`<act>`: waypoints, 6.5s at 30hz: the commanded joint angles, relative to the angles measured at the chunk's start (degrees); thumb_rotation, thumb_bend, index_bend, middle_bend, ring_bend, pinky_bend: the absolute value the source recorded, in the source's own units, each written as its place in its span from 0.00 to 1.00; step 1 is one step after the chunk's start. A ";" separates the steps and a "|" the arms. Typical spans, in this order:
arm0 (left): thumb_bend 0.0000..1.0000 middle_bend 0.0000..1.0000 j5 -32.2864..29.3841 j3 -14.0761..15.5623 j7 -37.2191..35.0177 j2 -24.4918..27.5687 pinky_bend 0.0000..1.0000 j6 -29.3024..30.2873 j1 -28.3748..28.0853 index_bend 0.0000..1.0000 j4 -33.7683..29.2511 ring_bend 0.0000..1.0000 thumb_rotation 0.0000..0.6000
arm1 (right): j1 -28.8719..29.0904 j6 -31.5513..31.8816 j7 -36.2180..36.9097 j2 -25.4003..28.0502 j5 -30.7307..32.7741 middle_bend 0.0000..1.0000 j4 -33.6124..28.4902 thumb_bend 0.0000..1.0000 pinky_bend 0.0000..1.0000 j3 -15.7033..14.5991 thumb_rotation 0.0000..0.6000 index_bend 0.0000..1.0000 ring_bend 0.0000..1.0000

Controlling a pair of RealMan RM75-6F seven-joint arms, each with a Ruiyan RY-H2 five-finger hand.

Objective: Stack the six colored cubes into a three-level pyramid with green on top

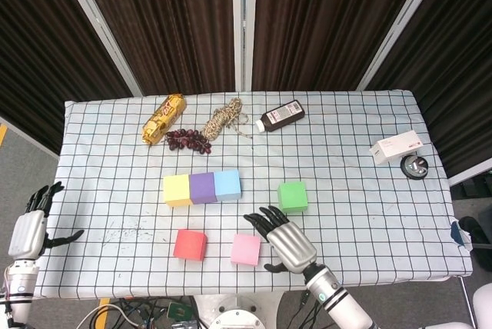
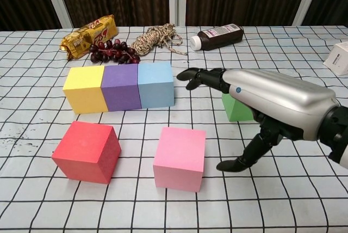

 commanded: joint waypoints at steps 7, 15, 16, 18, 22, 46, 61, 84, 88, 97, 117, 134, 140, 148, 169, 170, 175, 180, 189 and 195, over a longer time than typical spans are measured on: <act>0.00 0.14 -0.06 0.14 -1.16 -0.10 0.02 -0.07 0.10 0.03 0.82 0.00 1.00 | -1.70 -0.10 -1.31 -4.52 1.47 0.10 2.97 0.04 0.00 0.72 1.00 0.00 0.00; 0.00 0.14 -0.13 0.14 -2.07 -0.20 0.02 0.17 0.31 0.03 1.68 0.00 1.00 | -1.66 -0.82 -4.02 -8.19 4.70 0.11 4.16 0.04 0.00 3.08 1.00 0.00 0.00; 0.00 0.14 -0.16 0.14 -2.12 -0.24 0.02 0.22 0.35 0.03 1.80 0.00 1.00 | -1.53 -1.09 -4.30 -8.56 5.16 0.11 4.31 0.04 0.00 3.31 1.00 0.00 0.00; 0.00 0.14 -0.23 0.15 -2.26 -0.32 0.02 0.26 0.43 0.03 2.05 0.00 1.00 | -1.26 -1.66 -5.05 -9.32 6.26 0.11 4.71 0.04 0.00 3.70 1.00 0.00 0.00; 0.00 0.14 -0.23 0.20 -2.69 -0.36 0.02 0.28 0.52 0.03 2.44 0.00 1.00 | -1.00 -2.34 -5.67 -10.23 7.76 0.11 5.03 0.03 0.00 4.14 1.00 0.00 0.00; 0.00 0.14 0.06 0.16 -2.69 -0.26 0.02 0.16 0.25 0.03 2.12 0.00 1.00 | -0.62 -1.85 -2.02 -3.03 5.30 0.52 0.28 0.14 0.00 8.95 1.00 0.00 0.10; 0.00 0.14 0.70 0.23 -3.48 0.72 0.02 0.76 0.27 0.03 0.82 0.00 1.00 | 14.83 -21.14 6.87 10.43 11.47 0.51 5.21 0.14 0.00 23.66 1.00 0.00 0.10; 0.00 0.14 1.38 0.71 -5.60 0.28 0.03 1.38 0.53 0.03 2.87 0.00 1.00 | 30.32 -34.00 18.57 4.57 13.23 0.49 27.27 0.14 0.00 24.79 1.00 0.00 0.10; 0.00 0.14 1.26 0.81 -5.94 0.03 0.03 0.98 0.47 0.03 3.47 0.00 1.00 | 30.85 -33.68 21.94 3.31 8.62 0.49 29.93 0.14 0.00 24.45 1.00 0.00 0.10; 0.00 0.14 1.45 0.85 -6.75 -0.07 0.03 1.04 0.44 0.03 3.99 0.00 1.00 | 32.72 -34.77 28.20 1.15 4.66 0.49 33.84 0.14 0.00 23.63 1.00 0.00 0.10; 0.00 0.14 1.31 0.74 -8.64 0.04 0.03 1.09 0.57 0.03 4.85 0.00 1.00 | 36.10 -36.50 33.30 -1.25 2.89 0.48 38.56 0.14 0.00 21.78 1.00 0.00 0.10; 0.00 0.14 1.27 0.79 -9.50 -0.02 0.03 1.02 0.70 0.03 5.37 0.00 1.00 | 37.19 -36.27 33.93 -2.28 3.80 0.48 40.00 0.14 0.00 20.83 1.00 0.00 0.10; 0.00 0.14 1.25 0.85 -9.68 -0.07 0.03 0.90 0.73 0.03 5.53 0.00 1.00 | 37.42 -36.32 34.21 -2.44 4.34 0.48 40.50 0.14 0.00 20.73 1.00 0.00 0.10; 0.00 0.14 1.17 0.84 -9.83 -0.14 0.03 0.83 0.76 0.03 5.72 0.00 1.00 | 37.38 -36.39 34.42 -2.40 4.87 0.48 40.76 0.14 0.00 20.31 1.00 0.00 0.10; 0.00 0.14 0.97 0.68 -9.88 0.05 0.03 0.92 0.95 0.03 5.41 0.00 1.00 | 37.97 -37.35 34.27 -2.81 6.32 0.40 41.79 0.12 0.00 19.80 1.00 0.00 0.08; 0.00 0.14 0.99 0.70 -9.90 0.05 0.03 0.88 0.93 0.03 5.41 0.00 1.00 | 38.08 -37.59 34.15 -2.76 6.56 0.37 41.83 0.11 0.00 19.76 1.00 0.00 0.07; 0.00 0.14 1.00 0.68 -9.97 -0.01 0.03 0.83 0.90 0.03 5.51 0.00 1.00 | 38.32 -38.15 33.70 -2.61 7.52 0.26 41.88 0.06 0.00 19.64 1.00 0.00 0.01; 0.00 0.14 1.02 0.56 -10.00 0.08 0.03 1.10 0.95 0.03 5.47 0.00 1.00 | 38.34 -37.78 34.04 -2.60 7.89 0.18 41.72 0.05 0.00 20.08 1.00 0.00 0.00; 0.00 0.14 0.97 0.49 -10.21 0.02 0.03 1.23 1.04 0.03 5.56 0.00 1.00 | 37.21 -36.04 37.82 -1.22 6.67 0.12 38.22 0.02 0.00 21.92 1.00 0.00 0.00; 0.00 0.14 1.08 0.46 -10.06 -0.02 0.03 1.37 1.02 0.03 5.58 0.00 1.00 | 35.40 -33.55 39.10 1.40 5.33 0.12 33.42 0.02 0.00 22.36 1.00 0.00 0.00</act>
